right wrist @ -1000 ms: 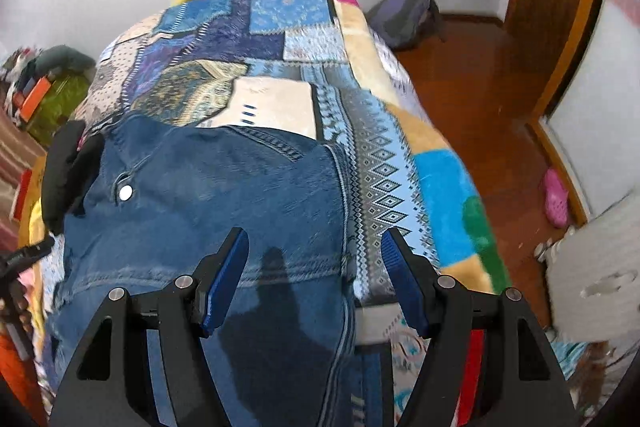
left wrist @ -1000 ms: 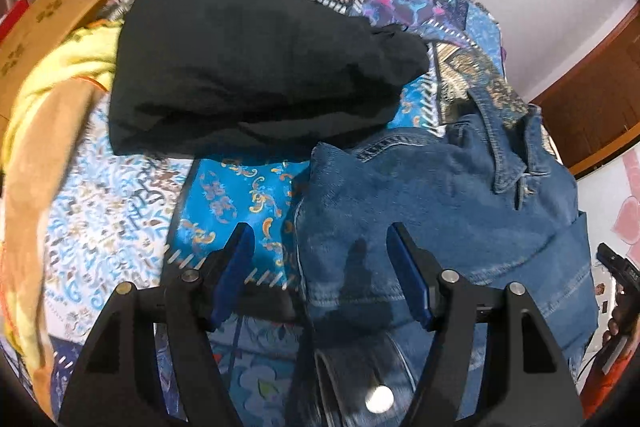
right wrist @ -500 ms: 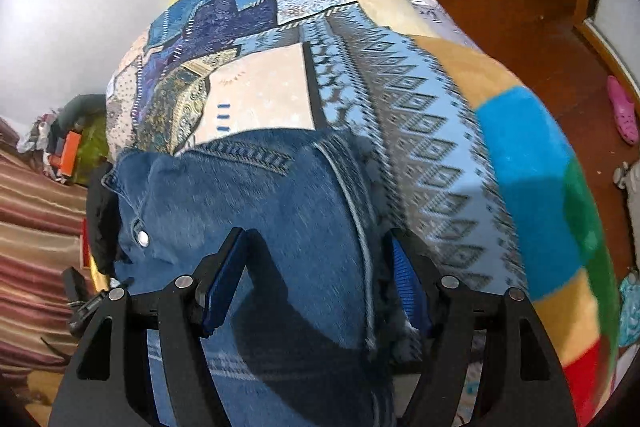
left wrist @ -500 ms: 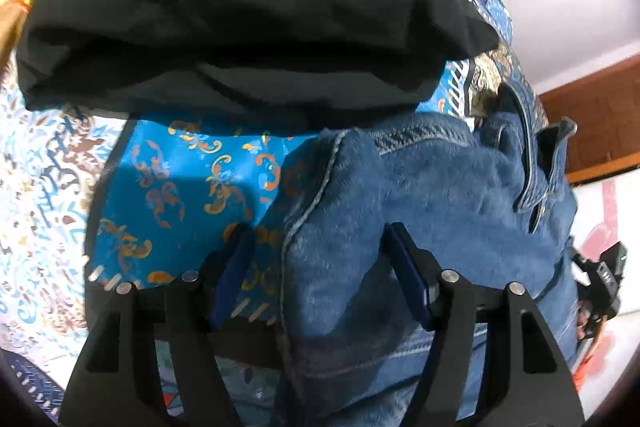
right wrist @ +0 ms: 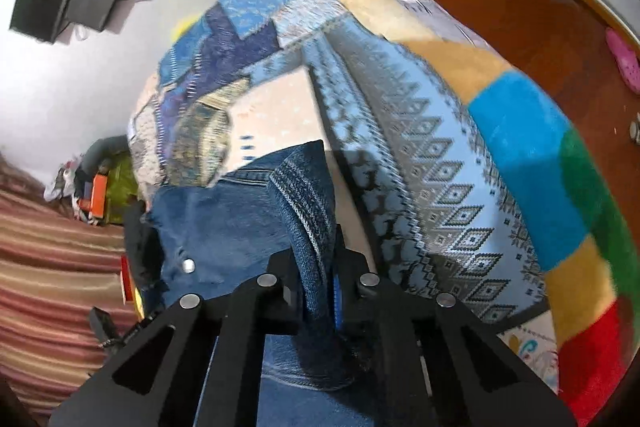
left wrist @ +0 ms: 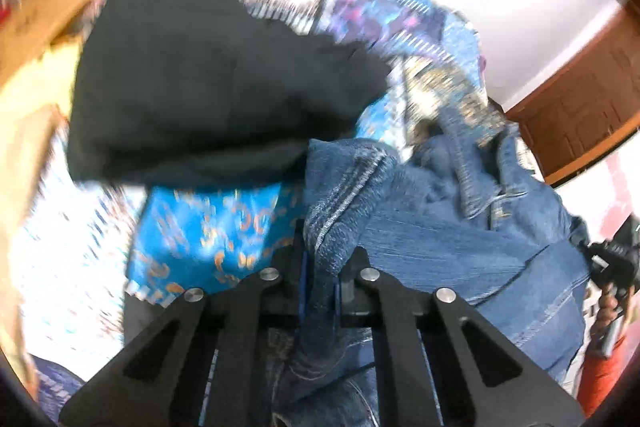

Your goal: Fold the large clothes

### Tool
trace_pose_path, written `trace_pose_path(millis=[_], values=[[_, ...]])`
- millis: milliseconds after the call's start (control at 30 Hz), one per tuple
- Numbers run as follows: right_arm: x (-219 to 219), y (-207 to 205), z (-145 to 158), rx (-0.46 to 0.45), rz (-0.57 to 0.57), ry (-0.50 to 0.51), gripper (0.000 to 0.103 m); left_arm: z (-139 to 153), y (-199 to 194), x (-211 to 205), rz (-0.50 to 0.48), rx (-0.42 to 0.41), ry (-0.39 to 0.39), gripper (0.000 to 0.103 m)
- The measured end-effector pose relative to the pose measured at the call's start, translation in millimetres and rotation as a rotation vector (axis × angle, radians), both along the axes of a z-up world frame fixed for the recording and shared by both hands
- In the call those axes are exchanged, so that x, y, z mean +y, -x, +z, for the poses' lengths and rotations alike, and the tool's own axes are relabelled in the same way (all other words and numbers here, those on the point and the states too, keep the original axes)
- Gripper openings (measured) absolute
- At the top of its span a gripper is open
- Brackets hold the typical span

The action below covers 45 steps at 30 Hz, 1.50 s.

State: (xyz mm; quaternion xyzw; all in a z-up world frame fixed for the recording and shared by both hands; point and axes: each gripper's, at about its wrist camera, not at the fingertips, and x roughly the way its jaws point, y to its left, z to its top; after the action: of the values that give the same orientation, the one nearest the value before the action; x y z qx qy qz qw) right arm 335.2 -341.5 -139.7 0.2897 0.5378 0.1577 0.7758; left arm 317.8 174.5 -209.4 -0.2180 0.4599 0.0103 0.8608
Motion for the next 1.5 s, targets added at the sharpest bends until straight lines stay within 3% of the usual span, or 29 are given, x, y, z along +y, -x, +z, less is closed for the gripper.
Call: trace_pose_path(millis=[367, 600, 700, 833, 1033, 1200, 1367, 1500], values=[[44.5, -5.8, 96.1, -0.258, 0.134, 0.116, 0.007, 99.0, -9.8, 6.1, -0.015, -0.194, -0.095, 0.007], [56.6, -39.7, 112.0, -0.334, 0.105, 0.115, 0.007, 132.6, -36.5, 12.3, -0.003, -0.279, -0.165, 0.007], [59.5, -57.8, 96.8, -0.313, 0.085, 0.126, 0.007, 125.1, -58.8, 22.2, 0.009, -0.254, -0.185, 0.007], [64.9, -80.5, 67.8, -0.259, 0.076, 0.207, 0.007, 89.7, -94.5, 37.3, 0.027, -0.165, -0.188, 0.007], [63.0, -105.3, 20.5, -0.188, 0.066, 0.297, 0.007, 42.2, -118.9, 56.1, 0.056, -0.078, -0.193, 0.009], [64.2, -113.5, -4.8, -0.157, 0.079, 0.341, 0.008, 26.0, -129.6, 62.7, 0.060, -0.041, -0.202, 0.015], [71.8, -106.5, 0.1, -0.198, 0.084, 0.411, 0.010, 15.0, -131.9, 62.5, 0.067, 0.001, -0.260, 0.018], [70.6, -97.1, 12.7, -0.211, 0.072, 0.429, 0.013, 25.1, -120.2, 64.1, 0.078, -0.003, -0.265, 0.018]])
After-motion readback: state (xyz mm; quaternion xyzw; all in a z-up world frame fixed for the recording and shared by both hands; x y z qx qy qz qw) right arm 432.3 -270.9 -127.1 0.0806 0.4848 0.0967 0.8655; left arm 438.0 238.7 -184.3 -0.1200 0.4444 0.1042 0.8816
